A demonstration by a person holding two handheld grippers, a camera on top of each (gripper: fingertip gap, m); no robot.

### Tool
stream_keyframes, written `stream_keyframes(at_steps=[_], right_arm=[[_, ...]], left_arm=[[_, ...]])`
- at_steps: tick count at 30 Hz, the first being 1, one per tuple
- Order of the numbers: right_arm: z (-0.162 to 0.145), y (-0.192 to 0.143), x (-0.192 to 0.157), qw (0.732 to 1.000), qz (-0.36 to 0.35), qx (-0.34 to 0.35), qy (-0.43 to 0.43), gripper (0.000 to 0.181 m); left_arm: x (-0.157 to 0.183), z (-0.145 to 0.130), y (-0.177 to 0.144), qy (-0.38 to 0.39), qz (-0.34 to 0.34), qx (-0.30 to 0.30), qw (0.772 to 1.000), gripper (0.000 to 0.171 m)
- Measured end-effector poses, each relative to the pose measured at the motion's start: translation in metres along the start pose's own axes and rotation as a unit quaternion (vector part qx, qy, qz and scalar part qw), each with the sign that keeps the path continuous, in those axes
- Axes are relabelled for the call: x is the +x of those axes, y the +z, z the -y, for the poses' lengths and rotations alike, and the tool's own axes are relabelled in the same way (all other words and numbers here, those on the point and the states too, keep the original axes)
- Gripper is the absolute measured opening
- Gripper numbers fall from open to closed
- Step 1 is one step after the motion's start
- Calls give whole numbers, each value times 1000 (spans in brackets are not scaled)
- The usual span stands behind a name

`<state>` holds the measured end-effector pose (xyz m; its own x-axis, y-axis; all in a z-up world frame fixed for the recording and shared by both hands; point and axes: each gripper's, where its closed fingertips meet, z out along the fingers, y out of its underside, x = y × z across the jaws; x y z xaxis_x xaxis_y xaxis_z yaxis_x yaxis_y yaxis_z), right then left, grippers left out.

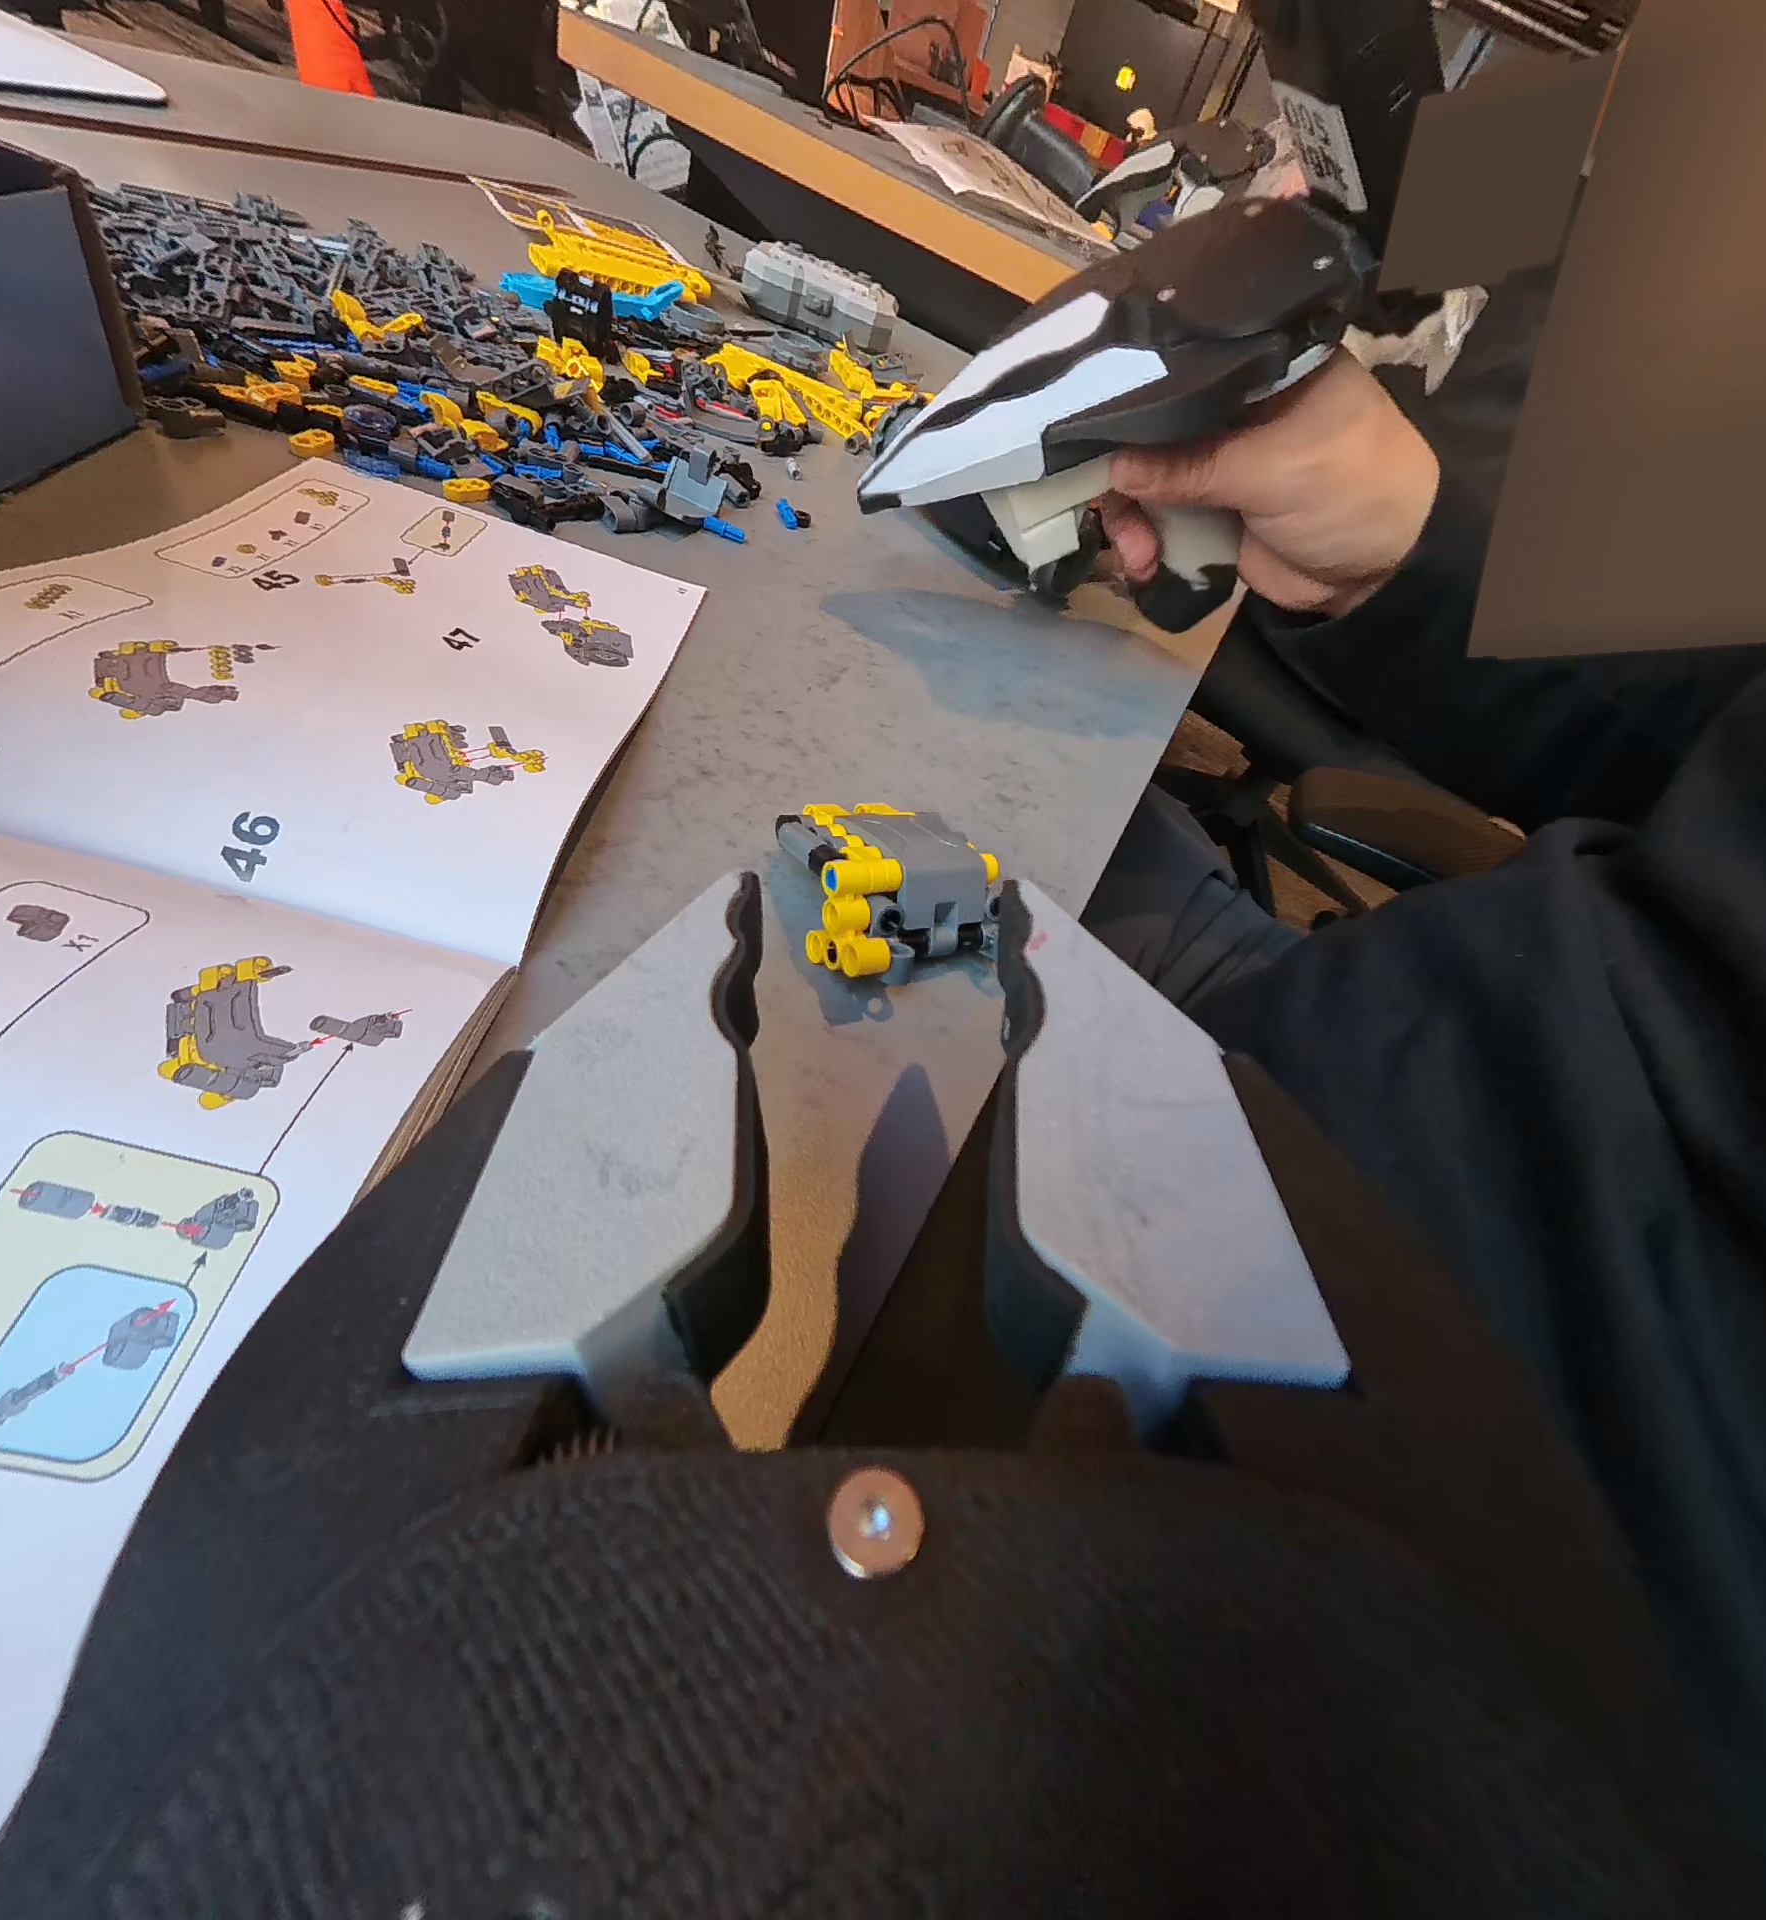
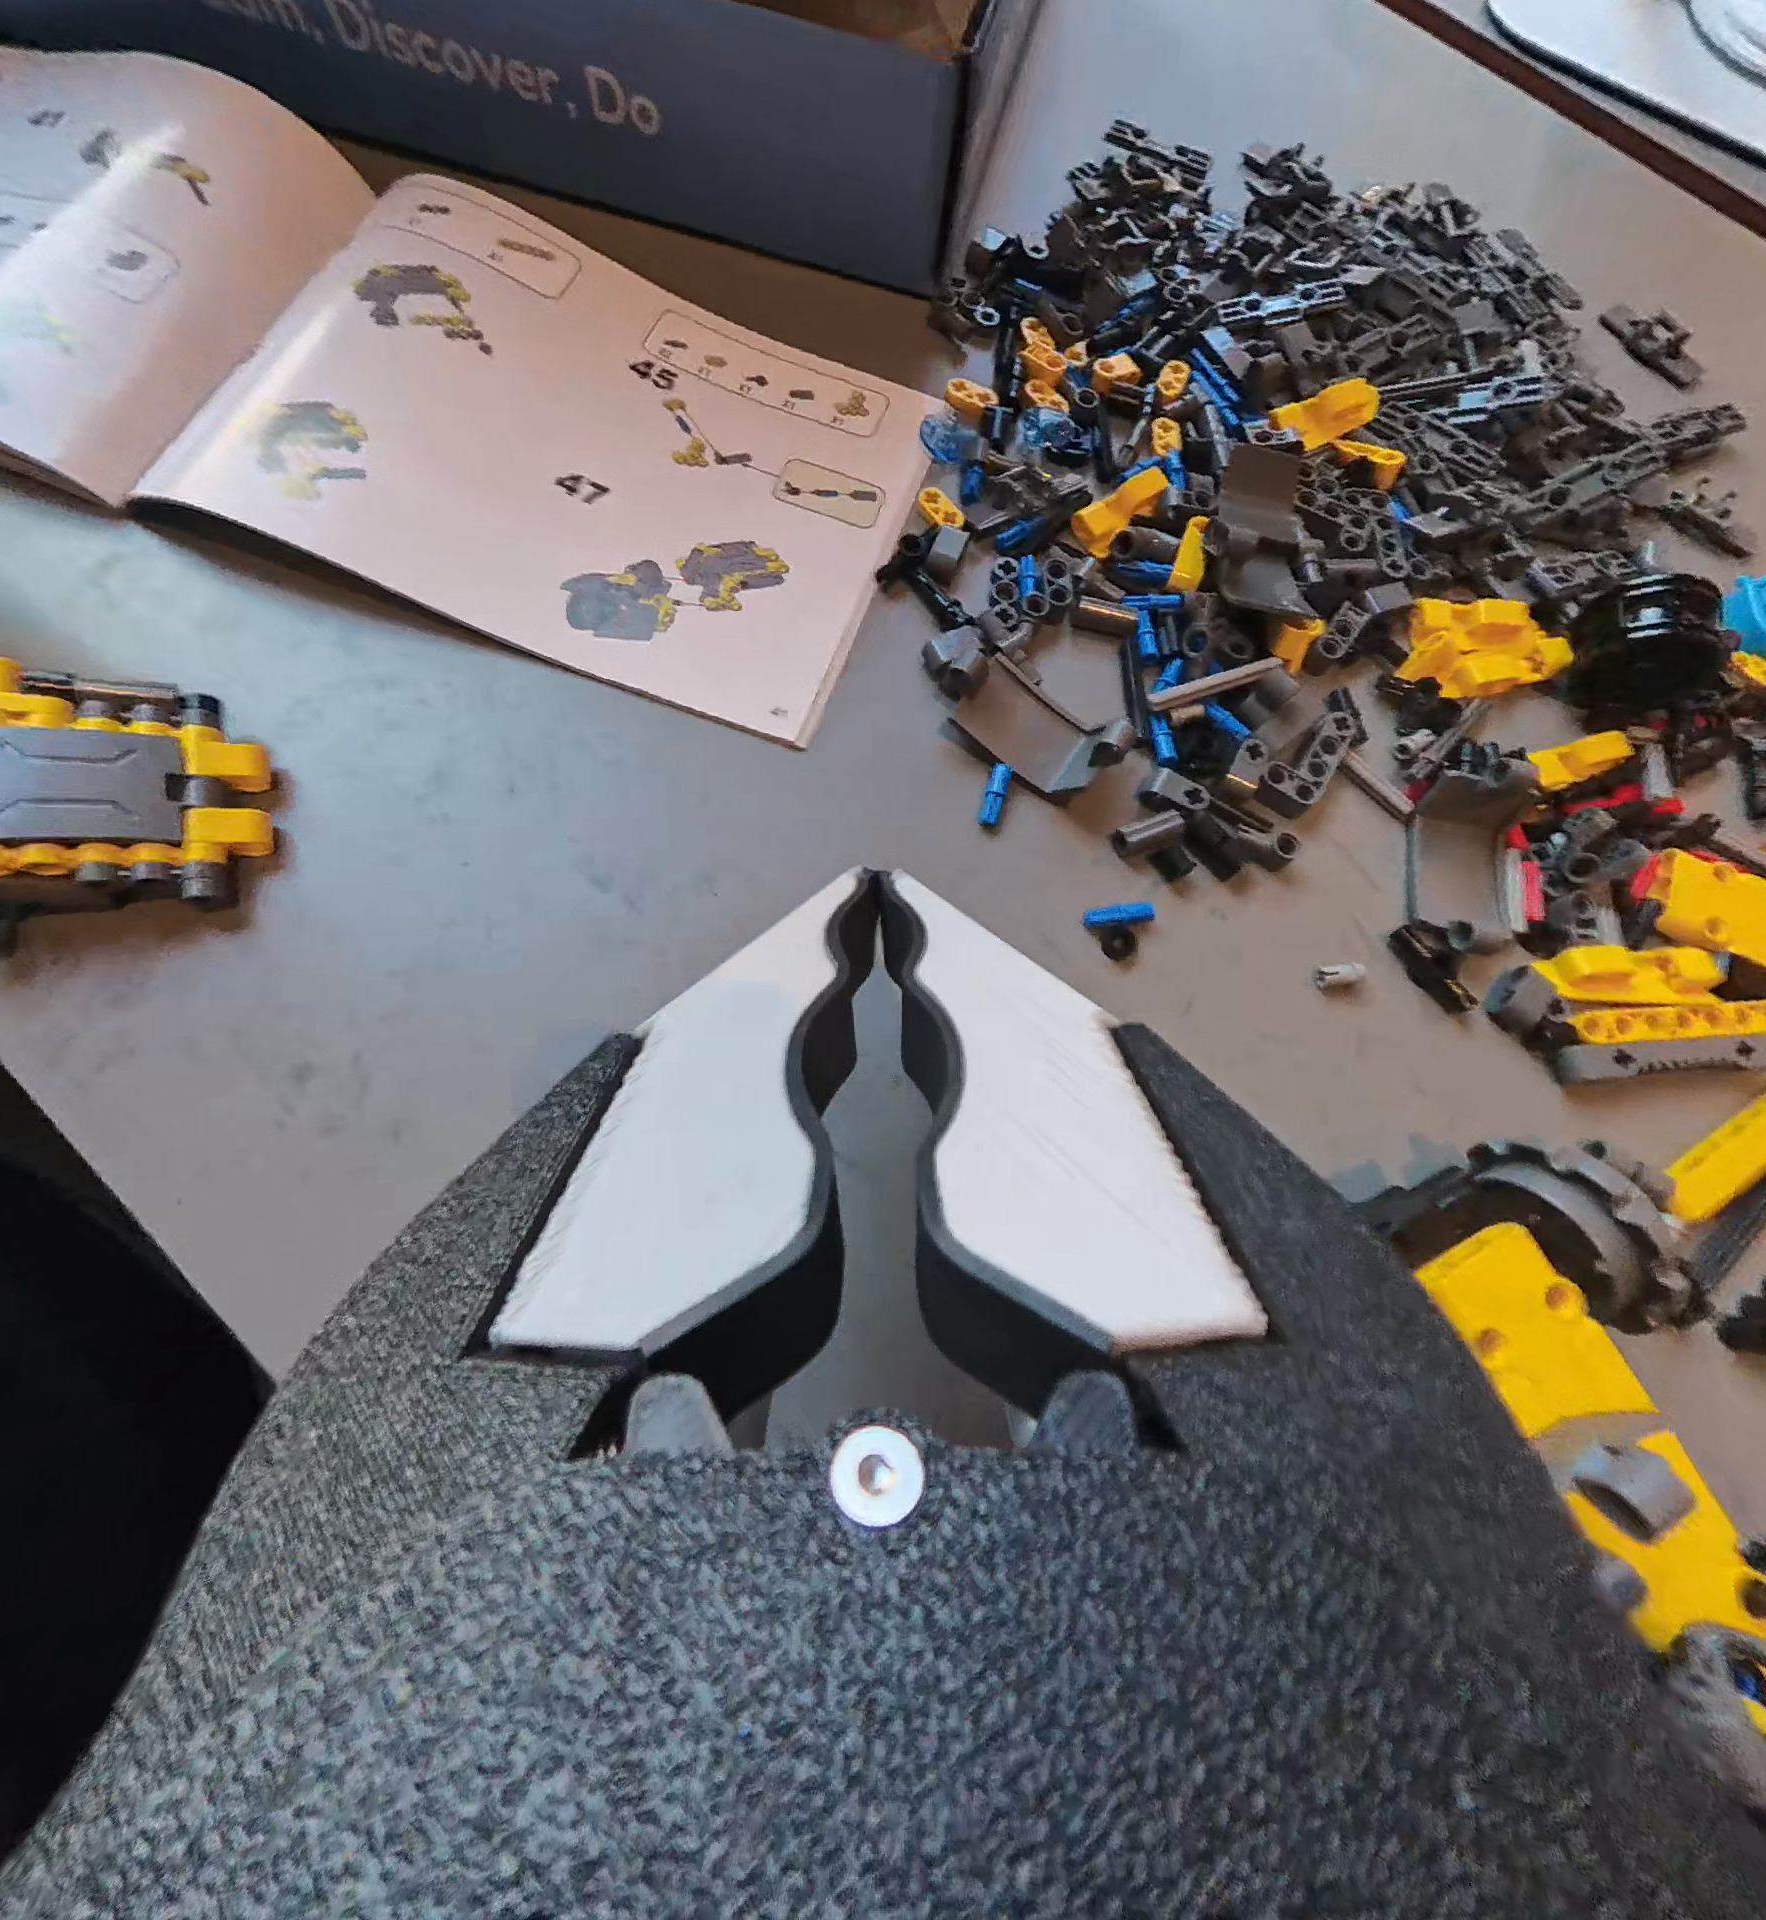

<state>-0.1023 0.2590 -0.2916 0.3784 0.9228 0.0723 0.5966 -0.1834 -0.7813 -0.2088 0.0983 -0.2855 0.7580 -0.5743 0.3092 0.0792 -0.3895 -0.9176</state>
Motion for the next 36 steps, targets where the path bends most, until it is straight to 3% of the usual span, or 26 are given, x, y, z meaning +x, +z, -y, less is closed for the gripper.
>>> stream_keyframes(at_steps=[4,8,13,18,22,26,36], right_arm=[[4,-8,13,999,-26,-14,-35,11],[11,-16,17,998,-19,-46,-42,37],[6,-15,38,984,-23,-145,-97,32],[-8,-6,54,949,14,-257,-184,32],[-11,5,60,925,38,-308,-220,29],[-17,16,58,912,73,-340,-218,26],[-31,30,61,914,107,-375,-116,17]], left_arm=[[0,0,-1,-4,-2,2,1000,43],[-1,1,-1,-4,-2,3,1000,42],[0,1,0,-4,-4,2,1000,42],[0,0,-1,-3,-5,1,1000,42],[0,0,-1,-3,-6,0,1000,42],[1,0,-1,-2,-7,-1,1000,42],[1,0,-1,-5,-12,-1,1000,42]])
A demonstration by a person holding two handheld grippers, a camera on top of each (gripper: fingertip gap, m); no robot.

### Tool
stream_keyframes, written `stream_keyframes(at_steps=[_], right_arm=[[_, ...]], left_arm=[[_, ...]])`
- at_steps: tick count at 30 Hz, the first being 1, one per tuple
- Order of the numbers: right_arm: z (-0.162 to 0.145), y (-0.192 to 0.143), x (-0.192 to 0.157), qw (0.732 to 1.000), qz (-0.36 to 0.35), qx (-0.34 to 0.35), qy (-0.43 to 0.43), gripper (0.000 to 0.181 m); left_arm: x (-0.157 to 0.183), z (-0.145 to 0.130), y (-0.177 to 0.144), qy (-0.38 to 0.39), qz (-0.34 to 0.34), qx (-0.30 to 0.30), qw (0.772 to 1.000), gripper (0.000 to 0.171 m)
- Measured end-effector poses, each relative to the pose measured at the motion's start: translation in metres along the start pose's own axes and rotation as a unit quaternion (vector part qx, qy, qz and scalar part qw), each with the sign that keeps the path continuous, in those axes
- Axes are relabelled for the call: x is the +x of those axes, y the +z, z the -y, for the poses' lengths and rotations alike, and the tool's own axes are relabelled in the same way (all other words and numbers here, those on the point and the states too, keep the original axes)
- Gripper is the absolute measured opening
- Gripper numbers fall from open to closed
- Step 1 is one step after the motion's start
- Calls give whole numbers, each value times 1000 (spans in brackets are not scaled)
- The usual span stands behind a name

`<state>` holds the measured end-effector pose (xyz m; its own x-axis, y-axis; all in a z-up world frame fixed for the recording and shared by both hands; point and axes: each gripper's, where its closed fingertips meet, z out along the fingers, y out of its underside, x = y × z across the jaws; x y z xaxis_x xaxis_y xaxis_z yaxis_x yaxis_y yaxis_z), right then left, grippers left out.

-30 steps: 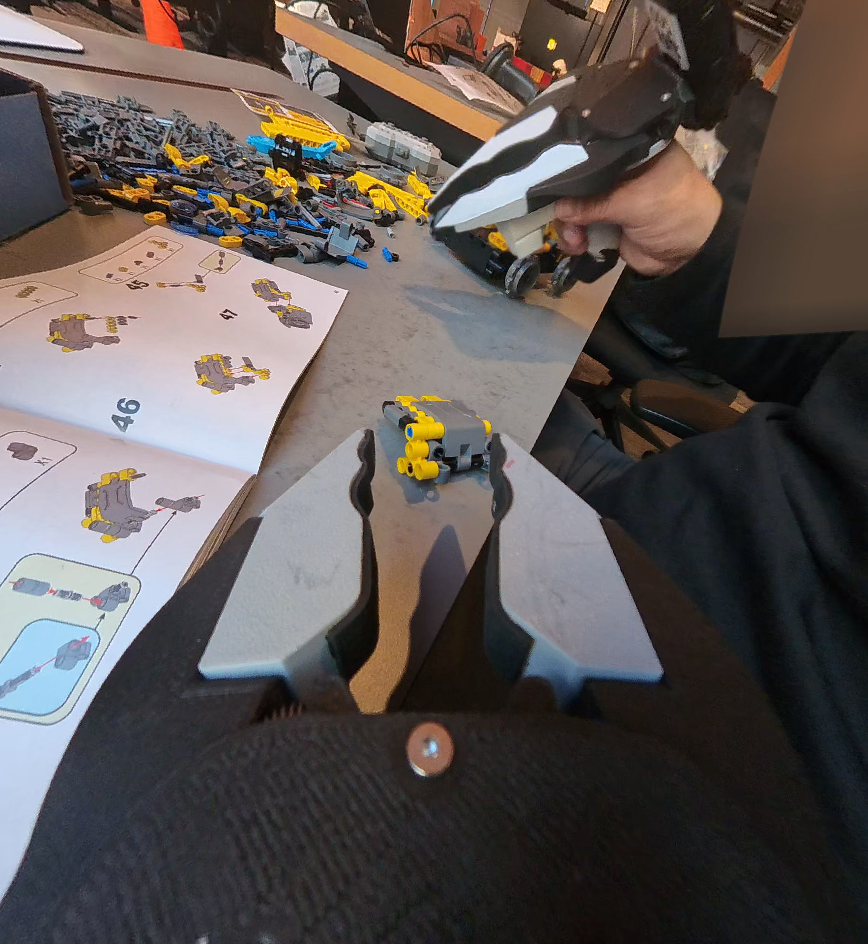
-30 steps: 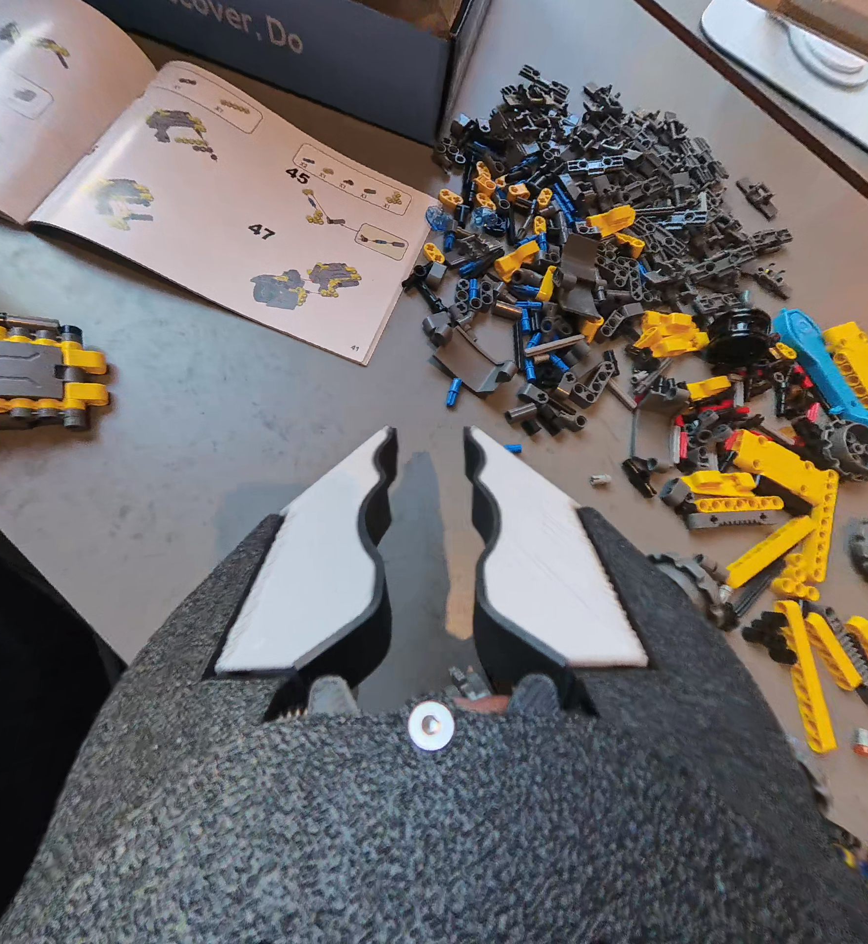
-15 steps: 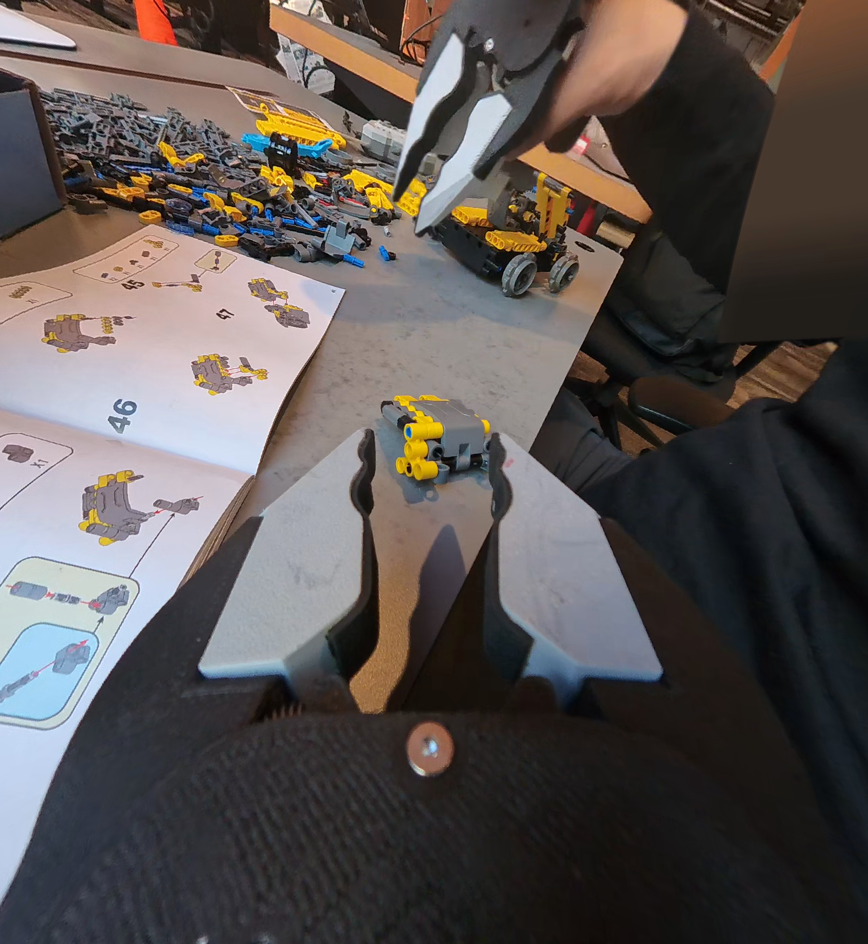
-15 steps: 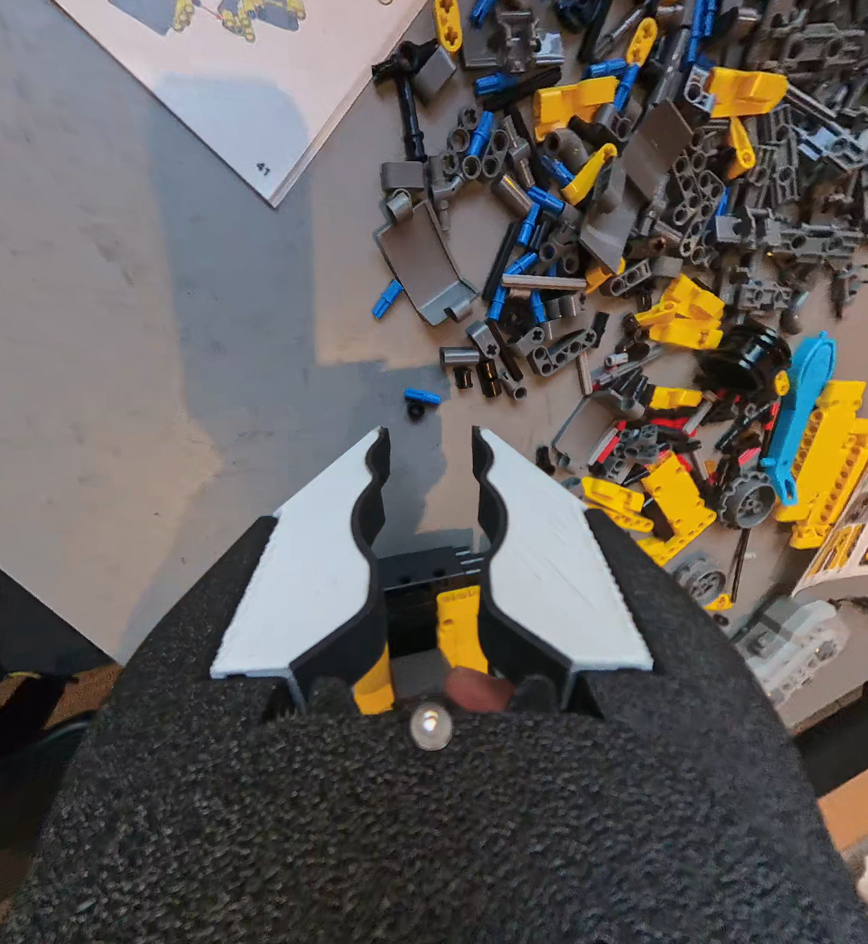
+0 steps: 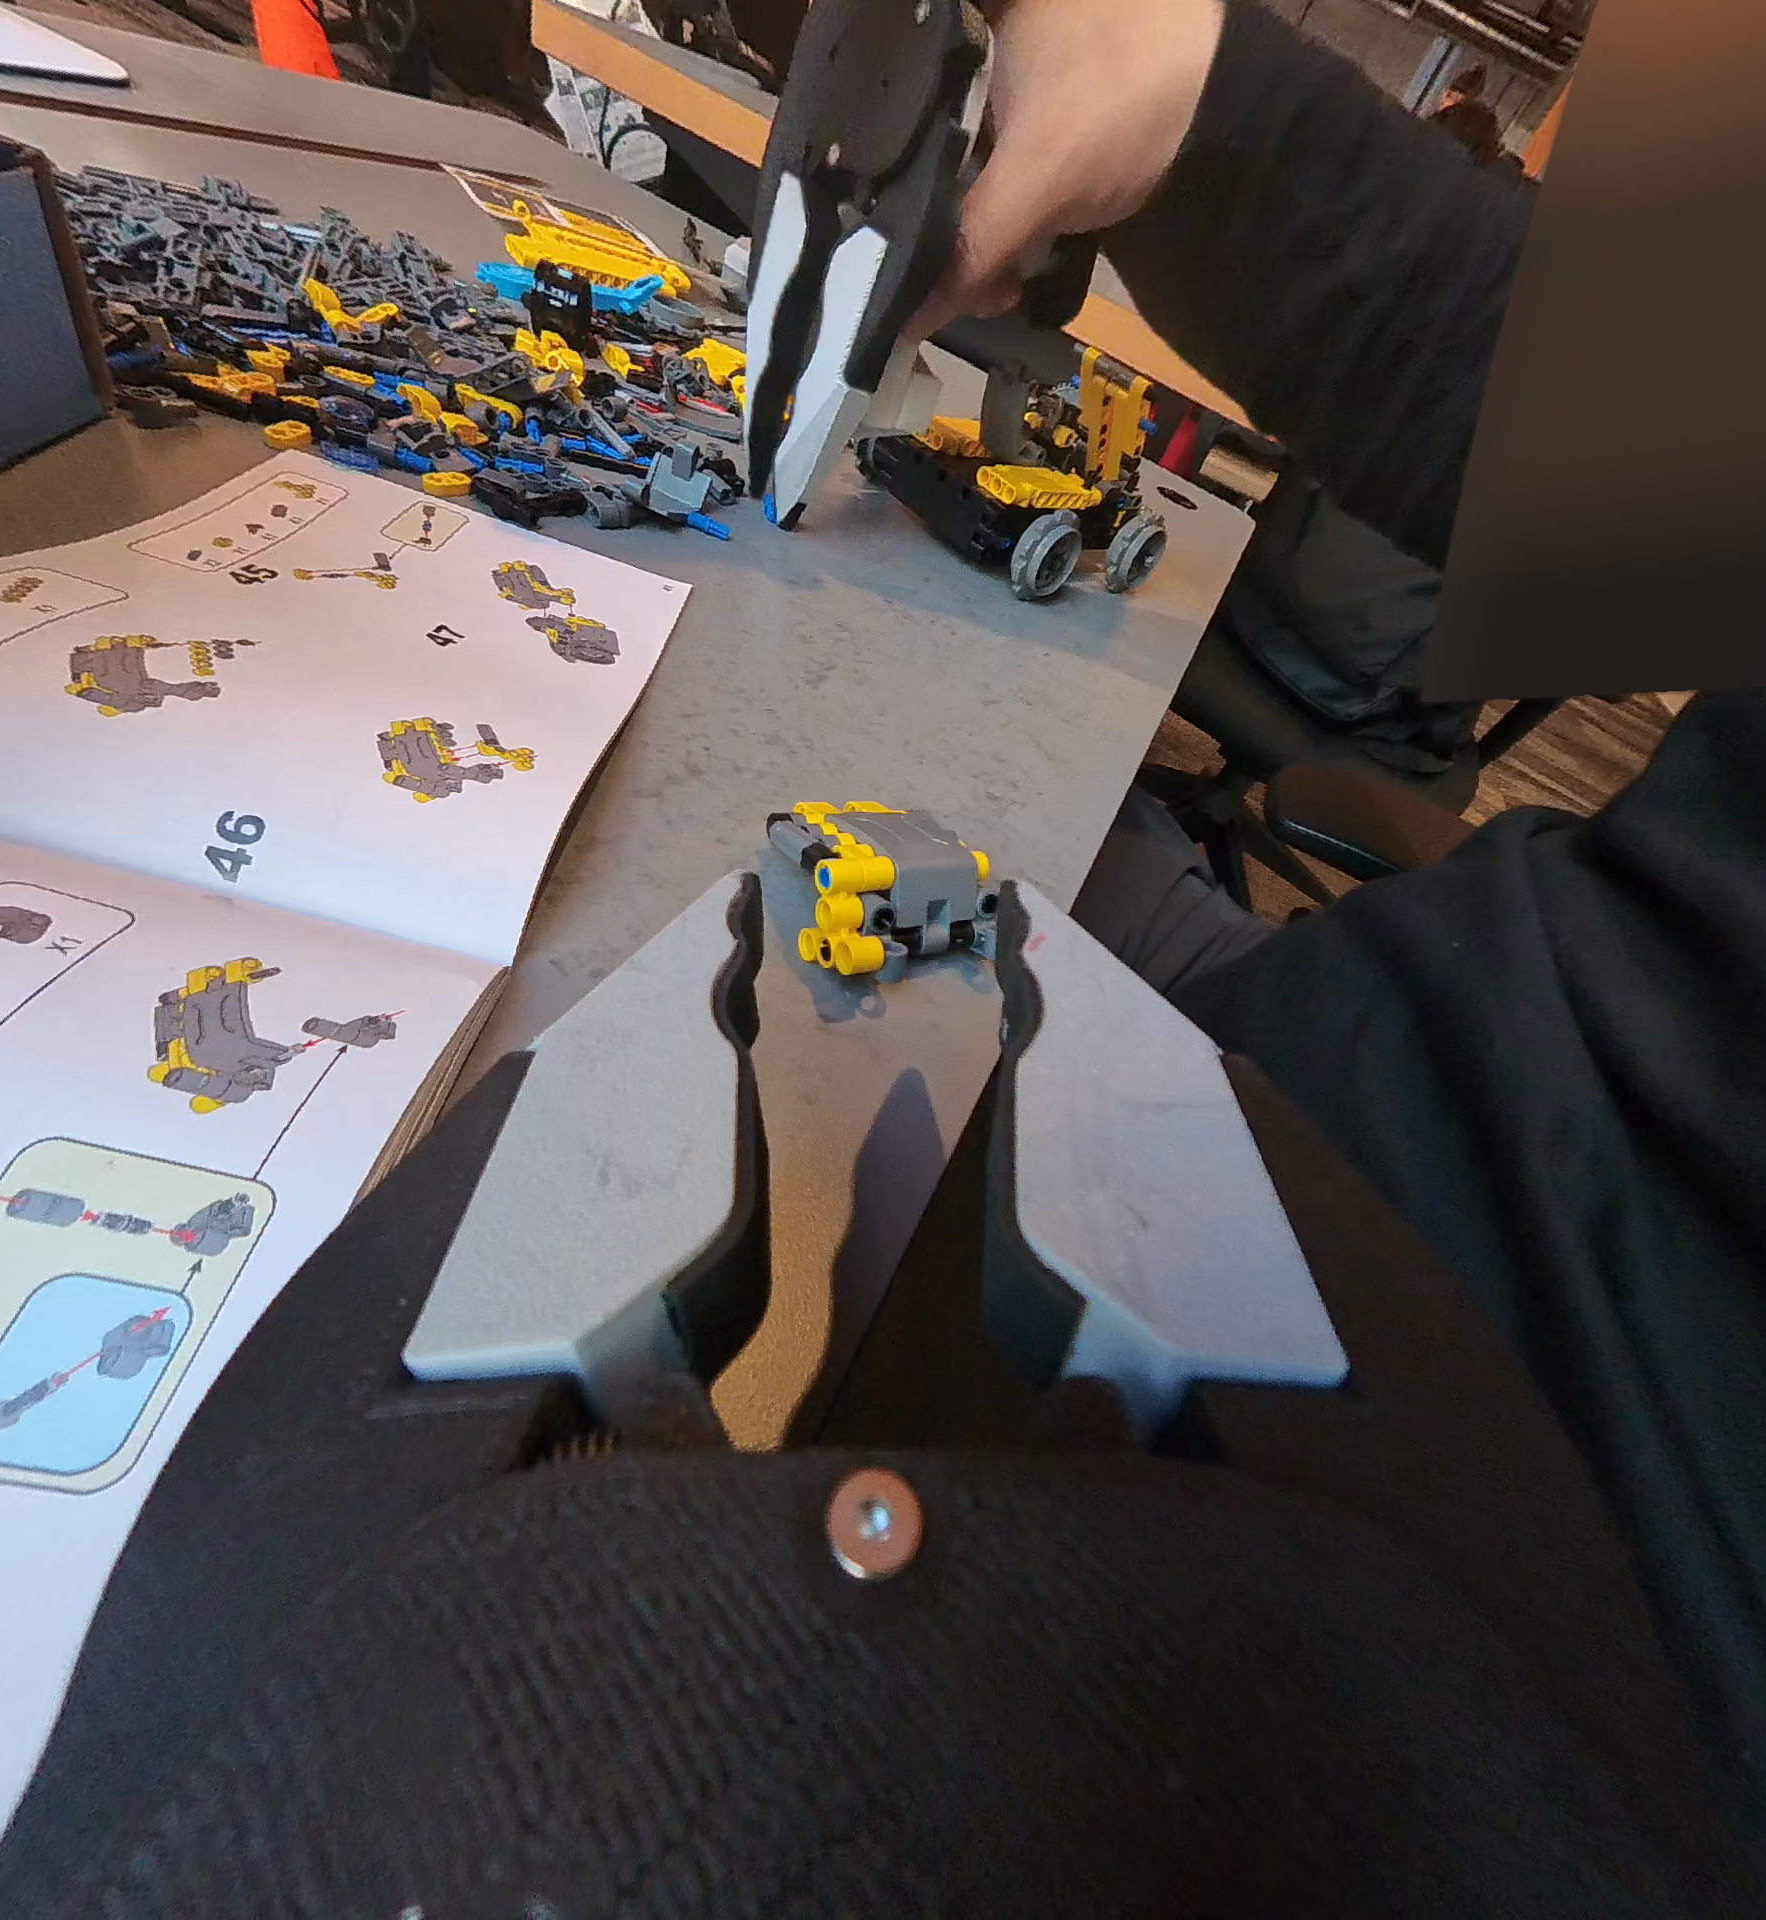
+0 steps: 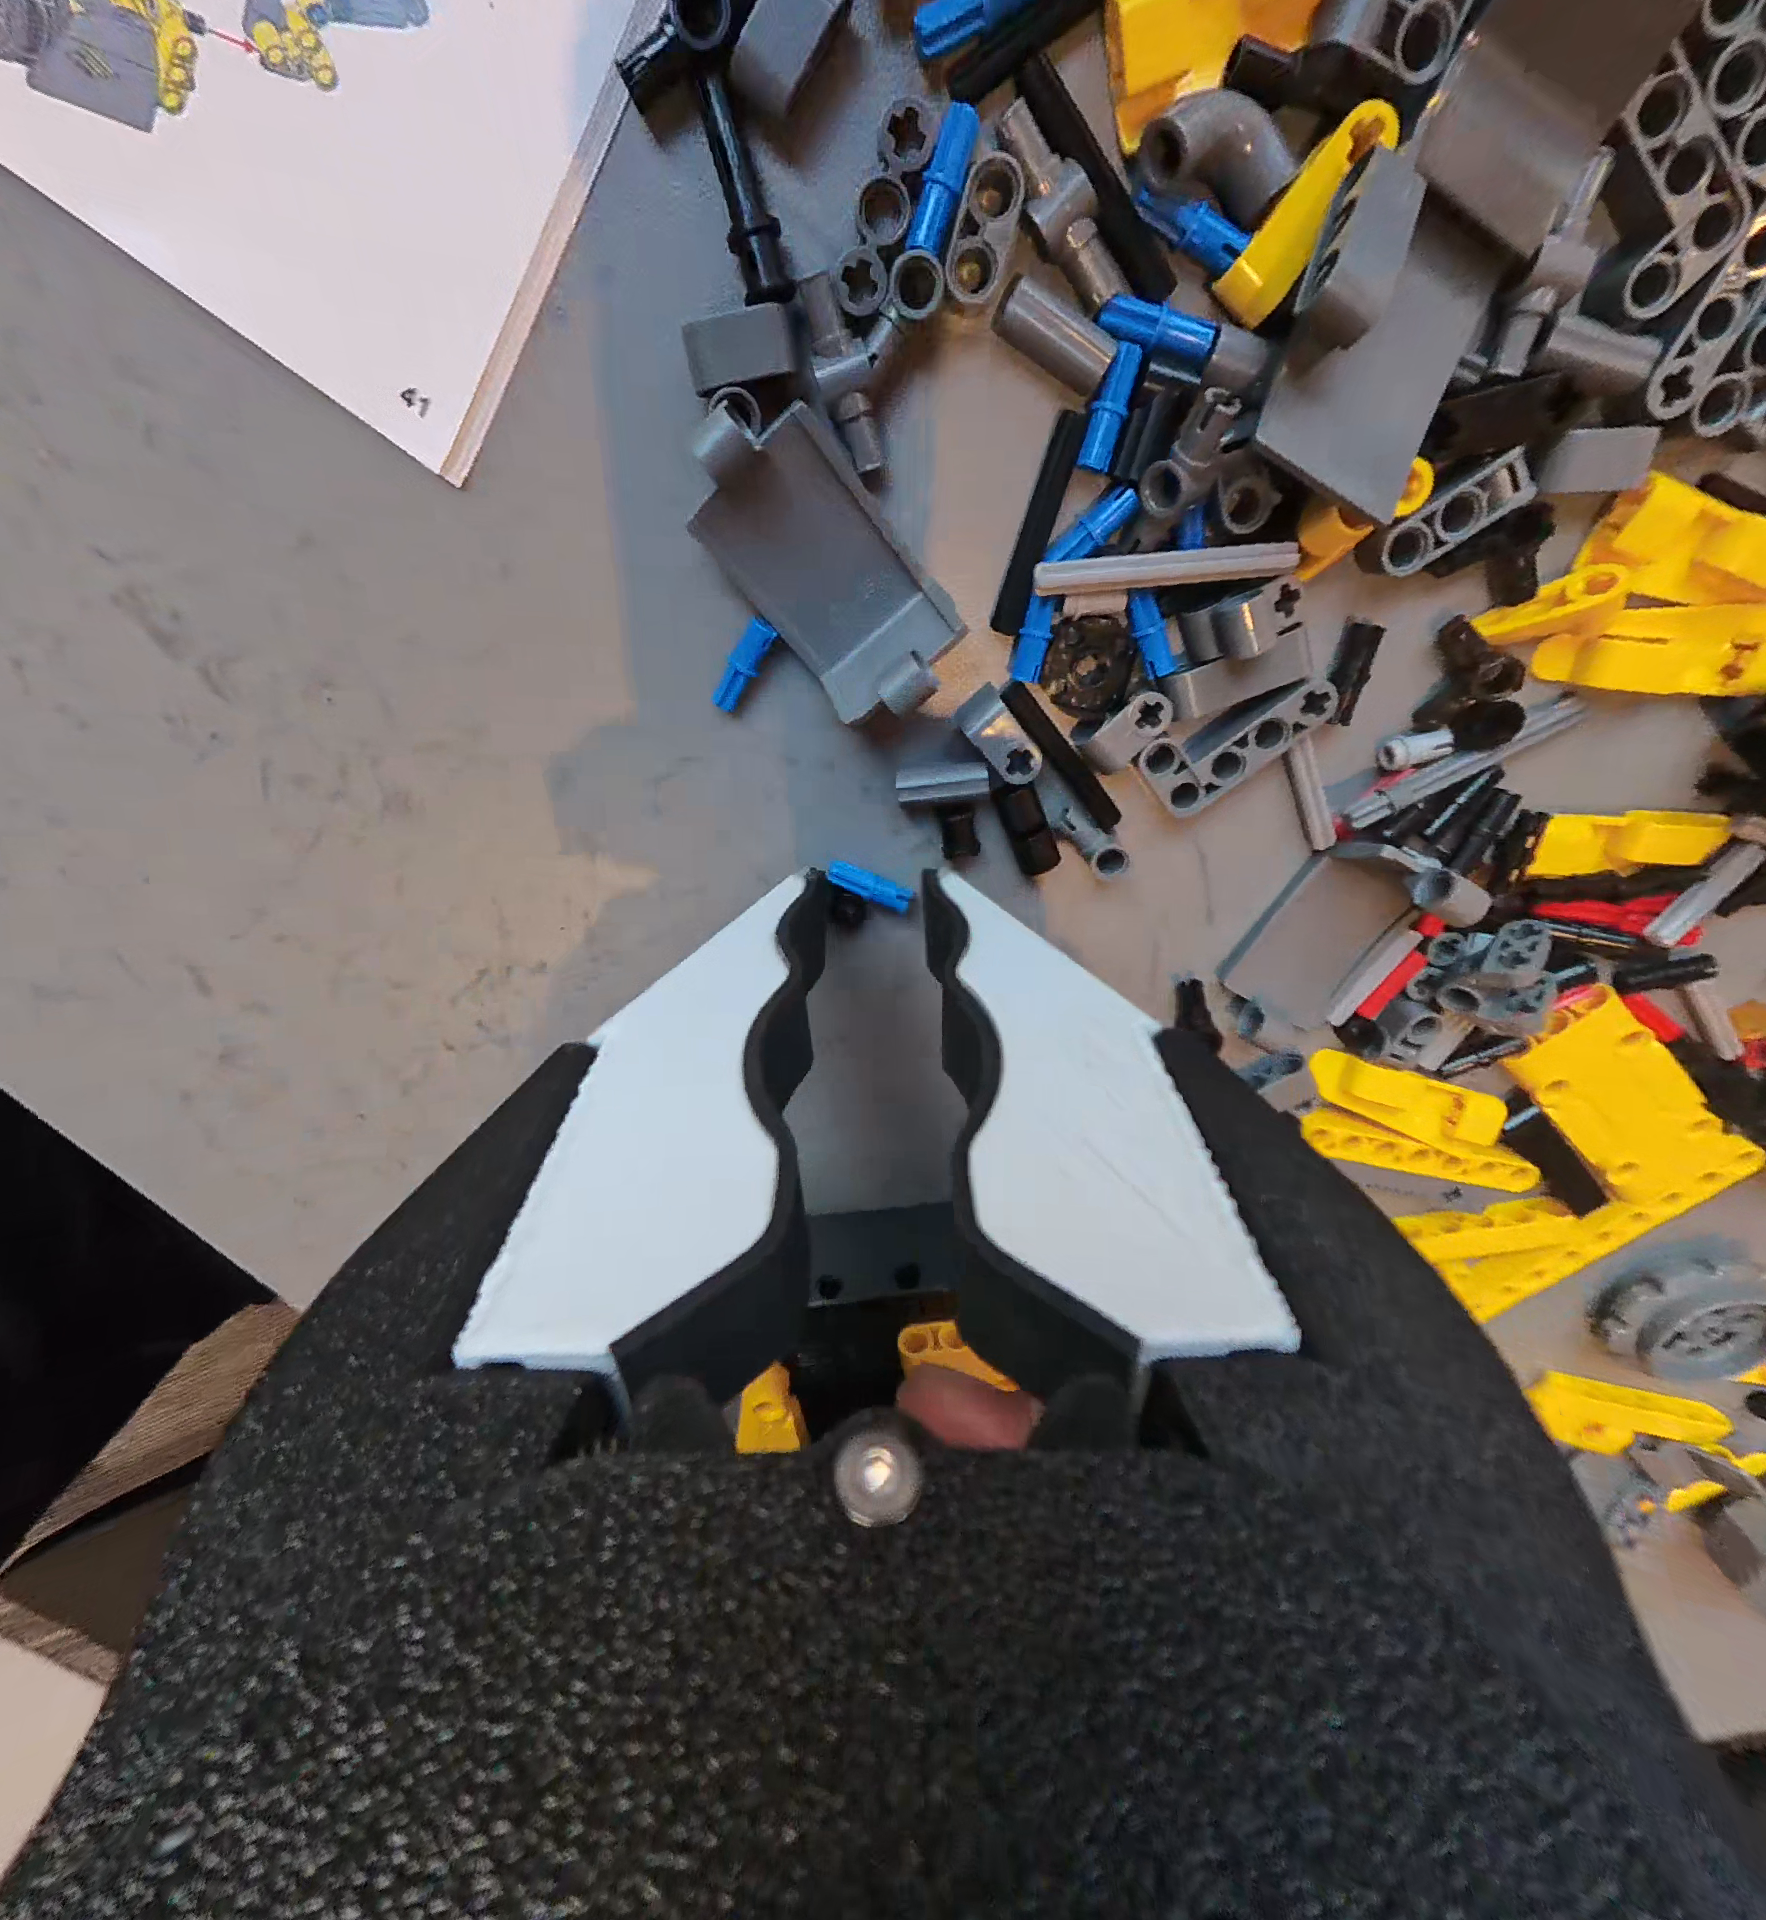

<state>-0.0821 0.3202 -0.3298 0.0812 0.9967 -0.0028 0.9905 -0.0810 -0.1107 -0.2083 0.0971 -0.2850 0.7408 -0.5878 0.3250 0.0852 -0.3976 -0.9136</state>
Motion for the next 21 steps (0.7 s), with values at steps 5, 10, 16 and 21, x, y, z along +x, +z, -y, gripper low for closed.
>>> stream_keyframes(at_steps=[5,10,16,21], right_arm=[[1,0,-3,1000,4,4,-23,14],[9,-2,-18,998,14,22,-63,14],[27,-8,-70,985,24,76,-150,14],[28,-7,-99,977,37,110,-179,14]], left_arm=[[0,0,0,-2,-3,0,1000,42],[0,1,0,-3,-3,1,1000,42],[0,1,0,-4,-4,2,1000,42],[0,1,0,-3,-4,2,1000,42]])
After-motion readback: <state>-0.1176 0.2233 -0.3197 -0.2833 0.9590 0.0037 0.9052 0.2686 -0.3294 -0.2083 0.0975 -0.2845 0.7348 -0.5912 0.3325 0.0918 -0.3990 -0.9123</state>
